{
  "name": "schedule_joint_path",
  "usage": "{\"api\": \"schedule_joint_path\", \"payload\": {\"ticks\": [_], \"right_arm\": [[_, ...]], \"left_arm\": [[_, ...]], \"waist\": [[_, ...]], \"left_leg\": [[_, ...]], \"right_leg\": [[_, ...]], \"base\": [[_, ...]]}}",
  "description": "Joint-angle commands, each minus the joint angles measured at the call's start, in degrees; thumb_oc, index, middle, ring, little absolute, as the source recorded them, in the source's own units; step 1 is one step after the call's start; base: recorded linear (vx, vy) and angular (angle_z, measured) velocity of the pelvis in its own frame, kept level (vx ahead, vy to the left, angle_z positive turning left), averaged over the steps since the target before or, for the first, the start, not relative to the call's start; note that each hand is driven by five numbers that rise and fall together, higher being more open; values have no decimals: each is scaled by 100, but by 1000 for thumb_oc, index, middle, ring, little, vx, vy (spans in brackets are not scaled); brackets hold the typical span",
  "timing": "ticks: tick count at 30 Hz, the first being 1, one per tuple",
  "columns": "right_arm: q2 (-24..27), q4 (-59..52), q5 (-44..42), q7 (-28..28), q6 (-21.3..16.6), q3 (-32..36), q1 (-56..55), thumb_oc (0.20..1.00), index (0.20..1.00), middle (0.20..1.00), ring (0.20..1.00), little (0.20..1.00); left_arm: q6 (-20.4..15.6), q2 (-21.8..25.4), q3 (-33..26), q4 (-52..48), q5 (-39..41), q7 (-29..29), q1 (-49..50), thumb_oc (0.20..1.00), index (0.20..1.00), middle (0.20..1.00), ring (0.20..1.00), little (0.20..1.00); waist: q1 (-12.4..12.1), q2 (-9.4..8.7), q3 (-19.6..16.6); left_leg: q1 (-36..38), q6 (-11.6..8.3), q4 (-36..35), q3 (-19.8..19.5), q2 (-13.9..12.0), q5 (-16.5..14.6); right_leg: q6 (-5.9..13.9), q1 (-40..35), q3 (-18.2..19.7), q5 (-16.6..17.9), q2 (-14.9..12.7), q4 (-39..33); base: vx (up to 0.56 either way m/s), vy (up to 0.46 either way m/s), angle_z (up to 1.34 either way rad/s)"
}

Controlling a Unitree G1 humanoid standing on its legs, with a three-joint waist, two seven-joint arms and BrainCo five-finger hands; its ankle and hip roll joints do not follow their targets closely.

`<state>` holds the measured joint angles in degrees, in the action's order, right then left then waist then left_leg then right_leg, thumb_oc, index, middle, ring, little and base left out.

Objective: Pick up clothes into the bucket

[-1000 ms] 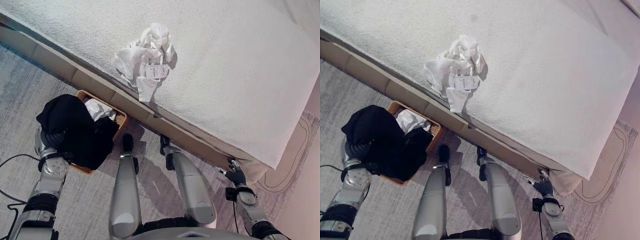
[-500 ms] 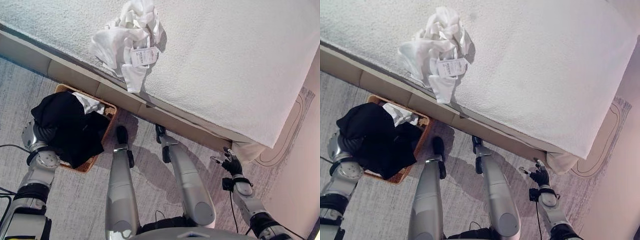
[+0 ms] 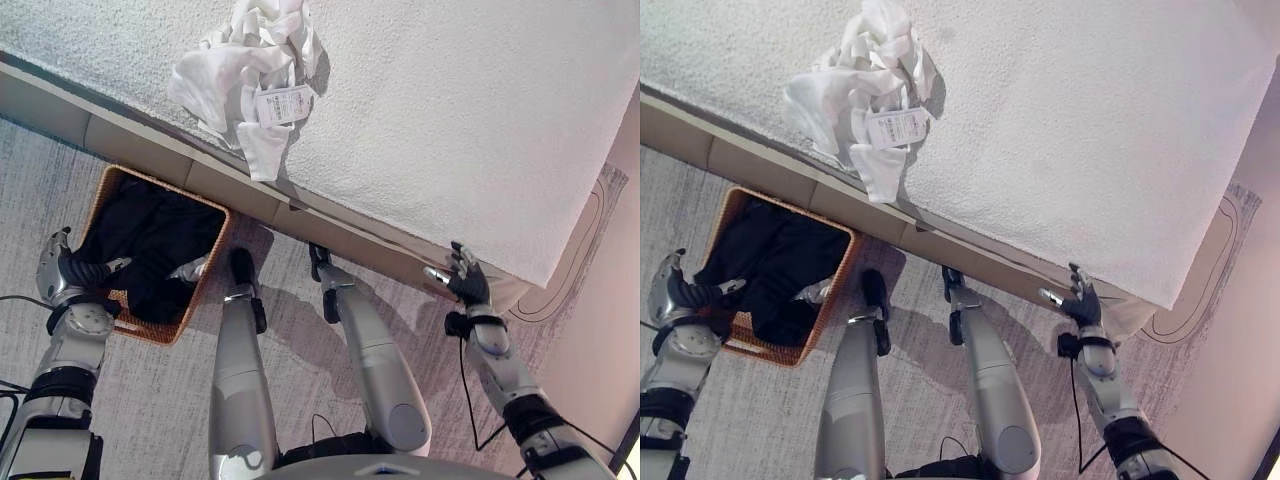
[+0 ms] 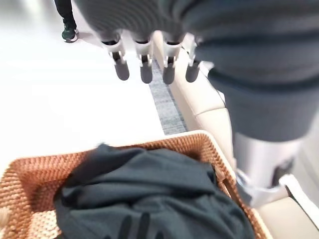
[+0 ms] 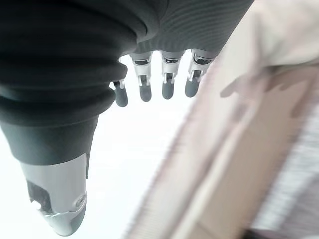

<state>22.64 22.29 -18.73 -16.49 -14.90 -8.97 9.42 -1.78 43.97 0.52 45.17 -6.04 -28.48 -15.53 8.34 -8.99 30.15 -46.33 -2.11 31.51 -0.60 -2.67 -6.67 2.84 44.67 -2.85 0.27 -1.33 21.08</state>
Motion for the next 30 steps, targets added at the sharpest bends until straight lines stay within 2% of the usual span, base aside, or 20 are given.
{"api": "schedule_joint_path", "payload": {"ticks": [1, 5, 6, 7, 9, 11, 13, 14, 16, 18, 19, 20, 22, 23, 24, 29, 30], "right_arm": [[394, -639, 76, -311, -451, 360, 83, 1000, 1000, 1000, 1000, 1000], [605, -920, 587, -492, -347, 403, 352, 1000, 1000, 1000, 1000, 1000], [744, -953, 846, -541, -243, 397, 505, 1000, 1000, 1000, 1000, 1000], [907, -861, 1104, -658, -64, 317, 819, 1000, 1000, 1000, 1000, 1000], [1200, -625, 1399, -675, 239, 130, 1310, 1000, 1000, 1000, 1000, 1000], [1335, -298, 1477, -660, 350, -93, 1813, 1000, 1000, 1000, 1000, 1000], [1419, -14, 1544, -645, 396, -258, 2125, 1000, 1000, 1000, 1000, 1000], [1581, 586, 1708, -644, 536, -549, 2841, 1000, 1000, 1000, 1000, 1000], [1740, 1034, 1793, -634, 617, -831, 3514, 1000, 1000, 1000, 1000, 1000], [1785, 1277, 1802, -659, 641, -939, 3829, 1000, 1000, 1000, 1000, 1000], [1841, 1782, 1903, -634, 736, -1224, 4408, 1000, 1000, 1000, 1000, 1000], [1841, 1795, 1899, -634, 729, -1237, 4424, 1000, 1000, 1000, 1000, 1000], [1926, 2655, 2056, -596, 857, -1666, 5190, 1000, 1000, 1000, 1000, 1000], [1925, 2656, 2056, -596, 857, -1667, 5191, 1000, 1000, 1000, 1000, 1000], [1887, 3244, 2097, -519, 935, -1912, 5466, 1000, 1000, 1000, 1000, 1000], [1813, 4244, 2117, -297, 1028, -2286, 5946, 1000, 1000, 1000, 1000, 1000], [1799, 4622, 2216, -135, 1086, -2432, 6056, 1000, 1000, 1000, 1000, 1000]], "left_arm": [[-50, 82, -402, -159, -23, 38, 368, 1000, 1000, 1000, 1000, 1000], [-232, -139, -517, -521, 395, 103, 527, 1000, 1000, 1000, 1000, 1000], [-458, -310, -575, -771, 820, 116, 581, 1000, 1000, 1000, 1000, 1000], [-874, -694, -598, -1211, 1723, 238, 724, 1000, 1000, 1000, 1000, 1000], [-1415, -1144, -480, -1556, 3224, 806, 820, 1000, 1000, 1000, 1000, 1000], [-1520, -1464, -197, -1438, 3855, 1255, 827, 1000, 1000, 1000, 1000, 1000], [-1515, -1601, -65, -1434, 3997, 1450, 845, 1000, 1000, 1000, 1000, 1000], [-1520, -1778, 164, -1334, 4149, 1640, 840, 1000, 1000, 1000, 1000, 1000], [-1556, -1888, 426, -1383, 4201, 1794, 882, 1000, 1000, 1000, 1000, 1000], [-1542, -1901, 531, -1355, 4149, 1828, 878, 1000, 1000, 1000, 1000, 1000], [-1537, -1903, 774, -1308, 4130, 1917, 865, 1000, 1000, 1000, 1000, 1000], [-1538, -1908, 769, -1307, 4130, 1918, 863, 1000, 1000, 1000, 1000, 1000], [-1529, -1908, 1033, -1253, 4175, 2017, 833, 1000, 1000, 1000, 1000, 1000], [-1529, -1908, 1032, -1253, 4175, 2017, 833, 1000, 1000, 1000, 1000, 1000], [-1540, -1900, 1197, -1314, 4243, 2075, 907, 1000, 1000, 1000, 1000, 1000], [-1520, -1868, 1426, -1420, 4244, 2156, 936, 1000, 1000, 1000, 1000, 1000], [-1481, -1856, 1523, -1450, 4230, 2213, 936, 1000, 1000, 1000, 1000, 1000]], "waist": [[-295, -152, -36], [-369, -15, -36], [-419, 43, -36], [-507, 167, -36], [-610, 334, -36], [-700, 450, -36], [-754, 516, -36], [-889, 633, -36], [-1025, 765, -36], [-1067, 829, -36], [-1185, 941, -36], [-1172, 948, -36], [-1310, 1110, -36], [-1309, 1111, -36], [-1420, 1183, -36], [-1591, 1346, -36], [-1677, 1404, -36]], "left_leg": [[63, 89, 328, -100, 105, -240], [95, 93, 280, -121, 161, -235], [96, 95, 259, -136, 194, -222], [91, 97, 230, -171, 252, -190], [115, 92, 153, -240, 343, -137], [142, 91, 104, -298, 428, -103], [167, 82, 55, -336, 479, -72], [177, 60, 15, -399, 537, -27], [188, 31, -72, -507, 621, 53], [183, 16, -104, -570, 670, 95], [177, -8, -180, -688, 738, 183], [173, -9, -180, -695, 743, 184], [200, -39, -347, -897, 812, 322], [200, -39, -347, -898, 812, 322], [375, -70, -390, -996, 820, 196], [409, -111, -644, -1210, 853, 395], [443, -136, -833, -1323, 871, 518]], "right_leg": [[395, -284, 201, -159, -467, 6], [386, -284, 187, -198, -517, 60], [379, -286, 184, -216, -534, 86], [369, -284, 155, -245, -586, 137], [351, -296, 93, -320, -654, 233], [330, -300, 62, -386, -716, 341], [317, -302, 28, -429, -754, 405], [297, -302, -14, -490, -823, 533], [276, -294, -116, -561, -929, 692], [270, -299, -172, -596, -982, 756], [249, -286, -279, -644, -1081, 893], [249, -285, -287, -647, -1085, 895], [234, -323, -488, -711, -1213, 1019], [234, -323, -489, -711, -1213, 1019], [265, -484, -565, -936, -1255, 1152], [265, -512, -748, -981, -1332, 1211], [257, -513, -843, -1022, -1364, 1260]], "base": [[0, 0, 0], [0, 0, 0], [0, -6, 7], [0, -19, 6], [-5, -23, 12], [-9, -27, 26], [-7, -34, 37], [-15, -65, 41], [-18, -84, 39], [-14, -66, 52], [-10, -57, 41], [-24, -126, 47], [-18, -98, 46], [65, -111, 51], [66, -111, 40], [5, -101, 34], [-3, -97, 26]]}}
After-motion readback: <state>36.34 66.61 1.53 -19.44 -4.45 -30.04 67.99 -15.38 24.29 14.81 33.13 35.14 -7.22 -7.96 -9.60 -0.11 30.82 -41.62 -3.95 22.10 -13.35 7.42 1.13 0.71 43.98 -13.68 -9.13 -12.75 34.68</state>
